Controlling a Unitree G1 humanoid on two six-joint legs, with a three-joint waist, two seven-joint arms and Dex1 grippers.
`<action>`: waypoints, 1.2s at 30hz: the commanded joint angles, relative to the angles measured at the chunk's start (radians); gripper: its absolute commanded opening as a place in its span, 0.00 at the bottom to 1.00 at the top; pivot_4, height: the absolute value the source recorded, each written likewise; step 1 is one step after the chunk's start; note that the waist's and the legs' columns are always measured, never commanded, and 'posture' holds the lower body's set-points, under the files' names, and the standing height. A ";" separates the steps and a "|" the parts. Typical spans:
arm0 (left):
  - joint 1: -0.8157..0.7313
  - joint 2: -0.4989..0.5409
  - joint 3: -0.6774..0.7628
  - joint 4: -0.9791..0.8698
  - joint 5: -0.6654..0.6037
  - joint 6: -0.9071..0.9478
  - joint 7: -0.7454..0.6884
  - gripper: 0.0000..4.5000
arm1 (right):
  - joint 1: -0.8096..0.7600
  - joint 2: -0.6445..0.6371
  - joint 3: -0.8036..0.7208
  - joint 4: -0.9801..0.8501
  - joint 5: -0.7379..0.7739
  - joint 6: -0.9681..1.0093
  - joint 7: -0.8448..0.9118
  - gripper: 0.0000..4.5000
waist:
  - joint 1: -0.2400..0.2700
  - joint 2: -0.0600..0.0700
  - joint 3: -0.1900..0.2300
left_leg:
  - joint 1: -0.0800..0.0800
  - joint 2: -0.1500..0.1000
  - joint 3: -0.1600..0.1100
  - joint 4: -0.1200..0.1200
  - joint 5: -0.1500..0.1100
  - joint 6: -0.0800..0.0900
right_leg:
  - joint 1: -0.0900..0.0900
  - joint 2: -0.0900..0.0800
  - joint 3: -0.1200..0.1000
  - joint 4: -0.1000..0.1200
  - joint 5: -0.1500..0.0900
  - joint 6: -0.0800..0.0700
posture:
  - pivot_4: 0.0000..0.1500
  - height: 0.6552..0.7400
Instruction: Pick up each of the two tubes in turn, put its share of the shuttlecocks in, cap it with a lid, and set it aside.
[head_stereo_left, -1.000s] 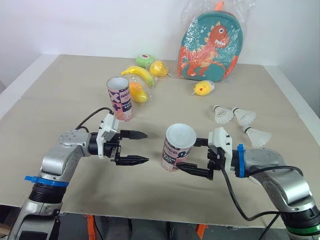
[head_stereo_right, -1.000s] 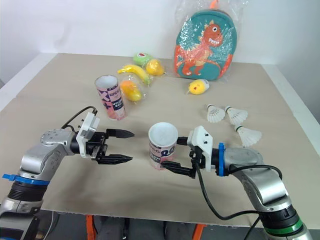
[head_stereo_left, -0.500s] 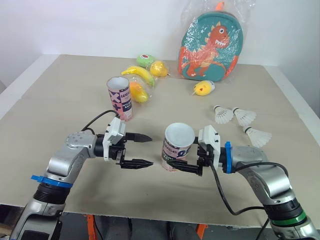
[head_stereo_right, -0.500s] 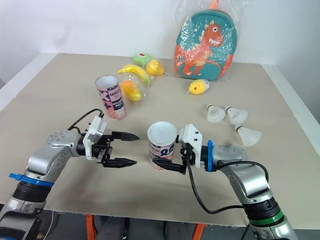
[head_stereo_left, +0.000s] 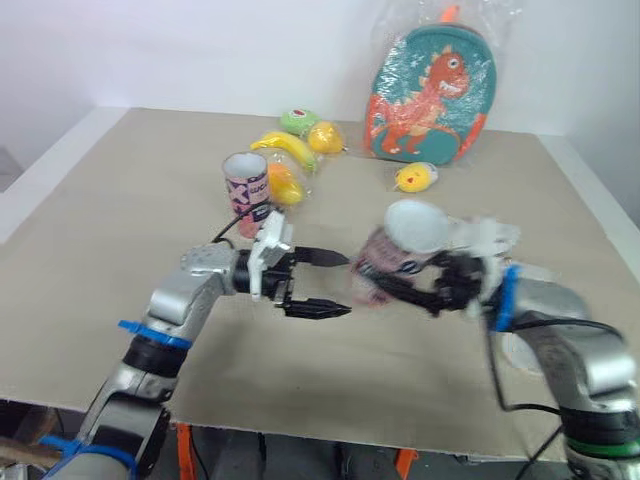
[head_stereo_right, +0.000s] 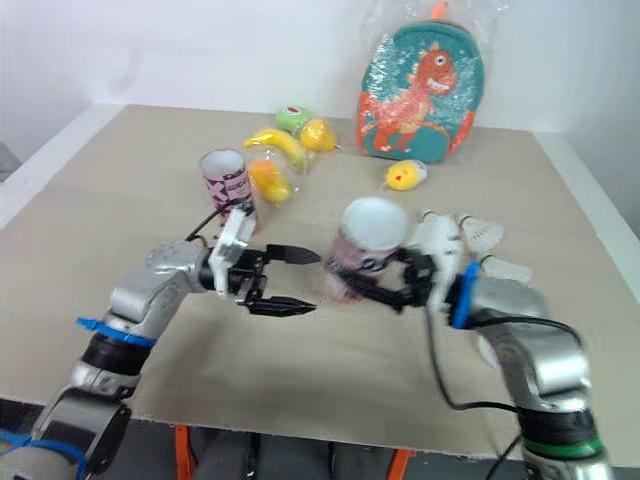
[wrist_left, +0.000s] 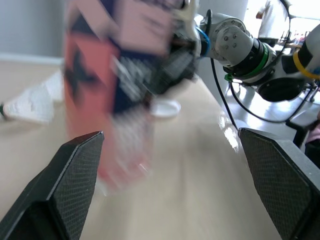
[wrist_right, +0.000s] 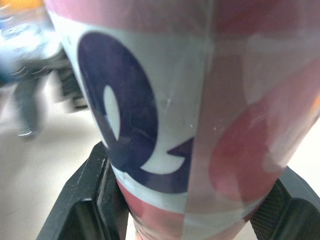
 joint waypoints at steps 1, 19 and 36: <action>-0.036 -0.041 -0.024 0.043 0.031 -0.039 0.013 1.00 | 0.024 -0.048 -0.262 0.069 0.038 0.008 -0.087 0.67 | -0.002 0.000 0.000 | 0.000 -0.001 0.001 0.000 0.000 0.000 | 0.000 -0.001 0.001 -0.001 0.000 0.000 | 1.00 0.88; -0.150 -0.229 -0.040 0.281 0.136 -0.126 0.082 1.00 | 0.053 -0.066 -0.448 0.505 -0.105 -0.028 -0.386 0.67 | -0.024 0.013 0.000 | 0.004 -0.002 0.001 -0.001 0.002 0.003 | 0.002 0.000 0.004 0.000 0.001 0.002 | 1.00 0.88; -0.103 -0.201 -0.043 0.234 0.140 -0.107 0.086 1.00 | 0.078 -0.090 -0.313 0.691 -0.201 -0.154 -0.328 0.99 | -0.034 0.023 0.001 | 0.006 -0.006 -0.001 0.000 0.003 0.004 | 0.008 -0.001 0.007 0.000 -0.003 0.010 | 1.00 0.88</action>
